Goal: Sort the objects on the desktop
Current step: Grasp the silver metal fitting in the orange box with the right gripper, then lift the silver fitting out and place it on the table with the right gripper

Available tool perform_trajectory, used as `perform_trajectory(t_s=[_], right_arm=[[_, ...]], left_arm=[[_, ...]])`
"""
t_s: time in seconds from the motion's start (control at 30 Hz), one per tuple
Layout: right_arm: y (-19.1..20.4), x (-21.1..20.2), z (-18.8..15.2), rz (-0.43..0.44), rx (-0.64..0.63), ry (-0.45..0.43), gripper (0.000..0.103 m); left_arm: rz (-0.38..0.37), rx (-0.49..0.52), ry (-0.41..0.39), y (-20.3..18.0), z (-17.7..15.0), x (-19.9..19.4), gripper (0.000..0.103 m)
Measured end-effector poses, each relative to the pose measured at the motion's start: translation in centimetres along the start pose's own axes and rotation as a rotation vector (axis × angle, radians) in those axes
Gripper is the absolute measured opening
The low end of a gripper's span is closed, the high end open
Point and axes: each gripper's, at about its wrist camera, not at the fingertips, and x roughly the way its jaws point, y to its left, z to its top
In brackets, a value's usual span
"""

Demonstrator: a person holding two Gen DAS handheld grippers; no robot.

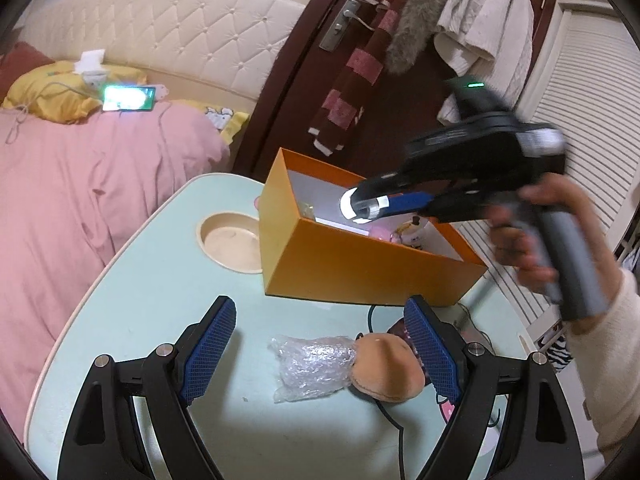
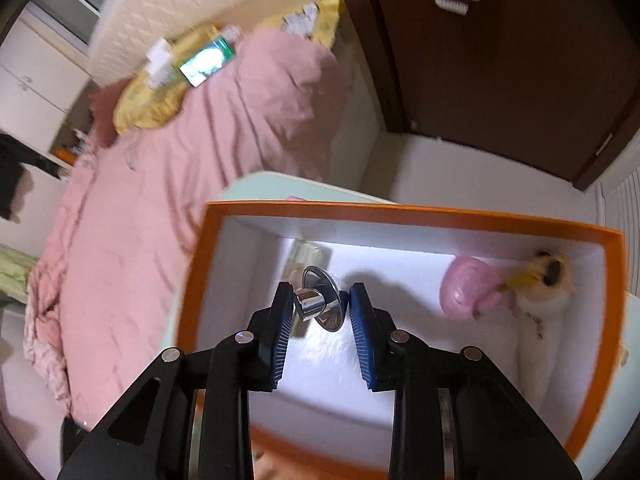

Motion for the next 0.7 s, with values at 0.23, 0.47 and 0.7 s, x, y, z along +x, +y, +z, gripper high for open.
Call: perform_trajectory(t_s=[0.23,0.47,0.7], right_arm=[[-1.1,-7.2,-5.8,0.055,-0.008,-0.135,0.031],[-3.9,-8.6,-12.6,-0.026,0.026,-0.211,0.031],[-5.9,-5.7,-16.7,-0.11,0.052,-0.231,0.031]], left_arm=[[0.004,-0.006,0.002,0.1,0.0,0.0,0.086],[0.0,-0.004,0.015,0.3,-0.2,0.1,0.086],[-0.001,0.011,0.016,0.2,-0.4,0.1,0.086]])
